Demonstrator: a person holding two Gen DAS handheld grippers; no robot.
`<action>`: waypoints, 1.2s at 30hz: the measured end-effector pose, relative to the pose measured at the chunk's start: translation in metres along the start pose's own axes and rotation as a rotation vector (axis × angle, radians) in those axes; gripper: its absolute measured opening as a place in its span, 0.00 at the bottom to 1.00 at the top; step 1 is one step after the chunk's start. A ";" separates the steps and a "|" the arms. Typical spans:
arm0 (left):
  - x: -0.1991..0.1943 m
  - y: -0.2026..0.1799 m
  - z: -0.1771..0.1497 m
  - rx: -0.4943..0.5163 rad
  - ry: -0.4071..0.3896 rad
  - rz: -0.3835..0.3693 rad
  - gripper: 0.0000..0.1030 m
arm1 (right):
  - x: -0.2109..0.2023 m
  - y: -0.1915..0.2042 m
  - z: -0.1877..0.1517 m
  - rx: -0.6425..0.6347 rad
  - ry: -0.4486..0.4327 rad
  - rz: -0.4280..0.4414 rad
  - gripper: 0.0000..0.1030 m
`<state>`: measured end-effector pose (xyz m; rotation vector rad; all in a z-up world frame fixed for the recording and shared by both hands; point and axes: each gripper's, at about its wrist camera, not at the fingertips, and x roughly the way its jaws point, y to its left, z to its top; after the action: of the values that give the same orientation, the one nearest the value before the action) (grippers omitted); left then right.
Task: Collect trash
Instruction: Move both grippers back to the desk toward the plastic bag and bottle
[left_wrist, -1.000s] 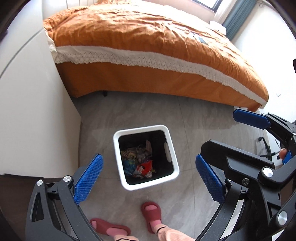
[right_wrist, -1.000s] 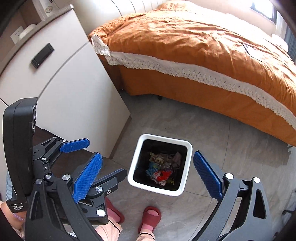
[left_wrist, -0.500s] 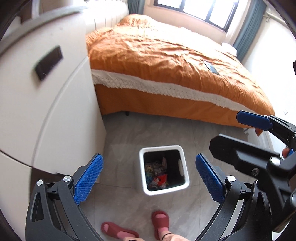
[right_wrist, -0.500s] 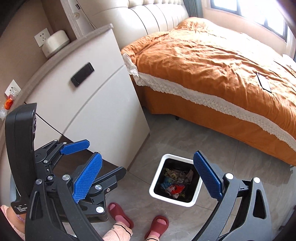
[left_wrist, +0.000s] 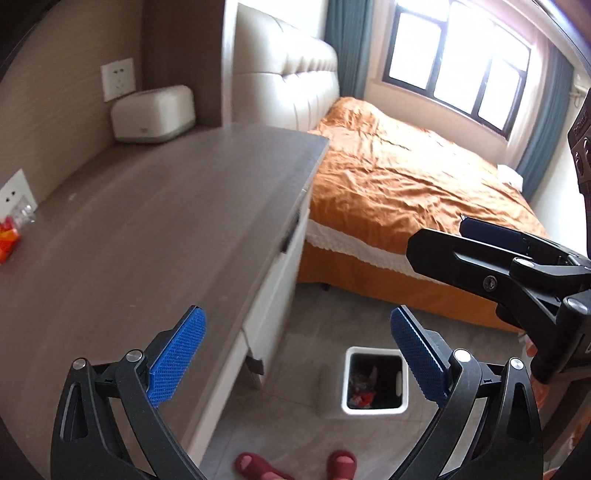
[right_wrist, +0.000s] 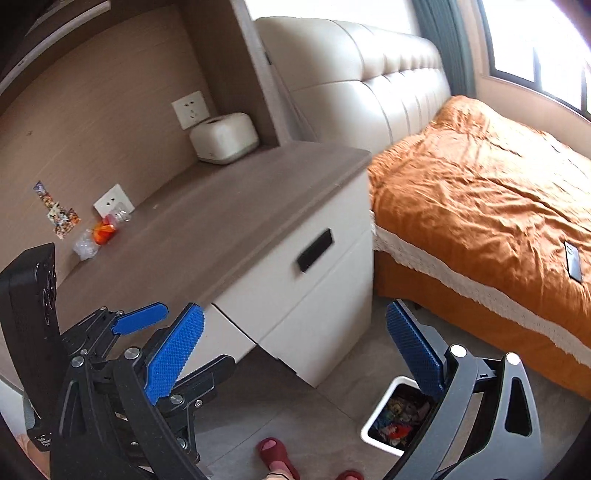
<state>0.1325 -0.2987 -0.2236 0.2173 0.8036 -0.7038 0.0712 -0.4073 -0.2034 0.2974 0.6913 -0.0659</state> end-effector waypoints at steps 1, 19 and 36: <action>-0.010 0.013 0.004 -0.016 -0.020 0.027 0.95 | 0.004 0.015 0.009 -0.031 -0.006 0.021 0.95; -0.092 0.247 -0.002 -0.292 -0.125 0.445 0.95 | 0.101 0.216 0.074 -0.352 0.021 0.285 0.95; -0.074 0.408 0.007 -0.455 -0.083 0.611 0.94 | 0.232 0.343 0.079 -0.456 0.054 0.228 0.95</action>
<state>0.3669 0.0422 -0.1977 0.0134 0.7438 0.0509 0.3530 -0.0931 -0.2088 -0.0620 0.7012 0.3146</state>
